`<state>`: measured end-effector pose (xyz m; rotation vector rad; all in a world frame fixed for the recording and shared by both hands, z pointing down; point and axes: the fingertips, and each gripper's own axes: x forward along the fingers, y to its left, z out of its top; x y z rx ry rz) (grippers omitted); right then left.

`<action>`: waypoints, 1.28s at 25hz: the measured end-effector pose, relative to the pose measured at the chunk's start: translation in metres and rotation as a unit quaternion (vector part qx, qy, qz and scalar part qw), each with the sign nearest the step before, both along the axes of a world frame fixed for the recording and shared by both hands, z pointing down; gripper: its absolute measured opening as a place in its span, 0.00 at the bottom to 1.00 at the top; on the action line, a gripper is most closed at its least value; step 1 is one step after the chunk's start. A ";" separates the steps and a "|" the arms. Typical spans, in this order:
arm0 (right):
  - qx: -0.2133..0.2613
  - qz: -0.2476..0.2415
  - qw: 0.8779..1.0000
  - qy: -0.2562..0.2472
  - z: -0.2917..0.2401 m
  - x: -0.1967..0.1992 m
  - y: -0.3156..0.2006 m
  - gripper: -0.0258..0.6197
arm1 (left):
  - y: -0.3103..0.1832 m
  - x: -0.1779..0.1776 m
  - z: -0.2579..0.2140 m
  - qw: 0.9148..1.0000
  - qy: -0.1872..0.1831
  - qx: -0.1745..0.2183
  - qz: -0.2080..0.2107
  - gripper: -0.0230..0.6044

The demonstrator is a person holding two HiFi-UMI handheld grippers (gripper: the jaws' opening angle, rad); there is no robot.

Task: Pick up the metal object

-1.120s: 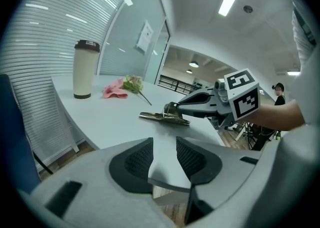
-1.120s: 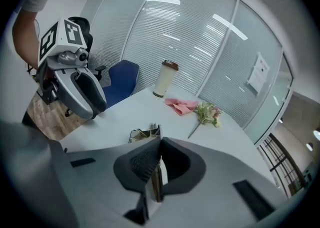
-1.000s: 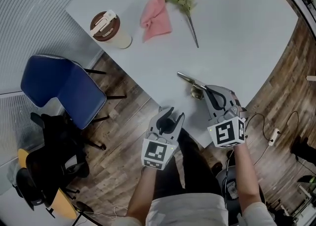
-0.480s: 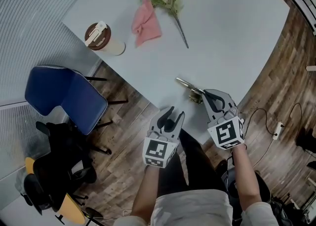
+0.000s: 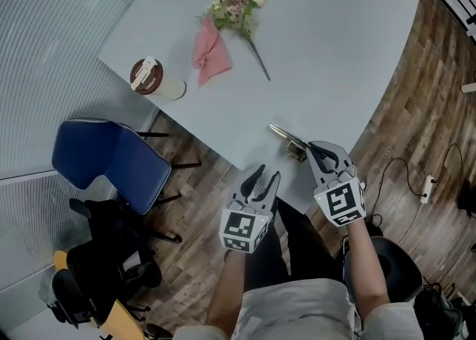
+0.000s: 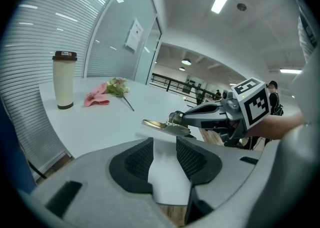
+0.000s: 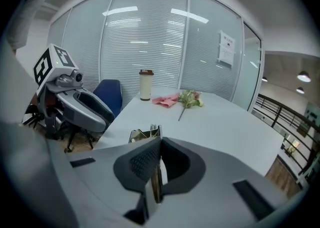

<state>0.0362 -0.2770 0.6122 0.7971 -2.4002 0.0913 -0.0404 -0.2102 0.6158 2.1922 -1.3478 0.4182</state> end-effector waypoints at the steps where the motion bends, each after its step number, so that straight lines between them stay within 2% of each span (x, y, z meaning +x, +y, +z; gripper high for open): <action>1: -0.002 0.006 1.000 -0.004 -0.001 0.002 0.002 0.04 | 0.002 0.001 -0.001 1.000 -0.002 -0.003 0.003 0.27; 11: -0.017 0.078 0.996 -0.045 -0.024 0.016 0.021 0.04 | 0.015 -0.007 -0.019 1.000 -0.007 -0.006 0.024 0.27; 16: -0.011 0.131 0.989 -0.070 -0.045 0.022 0.030 0.04 | 0.018 -0.003 -0.037 0.999 -0.004 0.005 0.052 0.27; 21: -0.011 0.161 0.983 -0.083 -0.066 0.023 0.052 0.04 | 0.033 -0.002 -0.057 0.998 0.002 0.010 0.067 0.27; 27: 0.016 0.196 0.977 -0.084 -0.095 0.036 0.058 0.04 | 0.034 -0.006 -0.076 0.996 0.009 0.027 0.085 0.27; 32: 0.030 0.236 0.965 -0.106 -0.120 0.053 0.076 0.04 | 0.047 -0.008 -0.094 0.996 0.024 0.033 0.074 0.27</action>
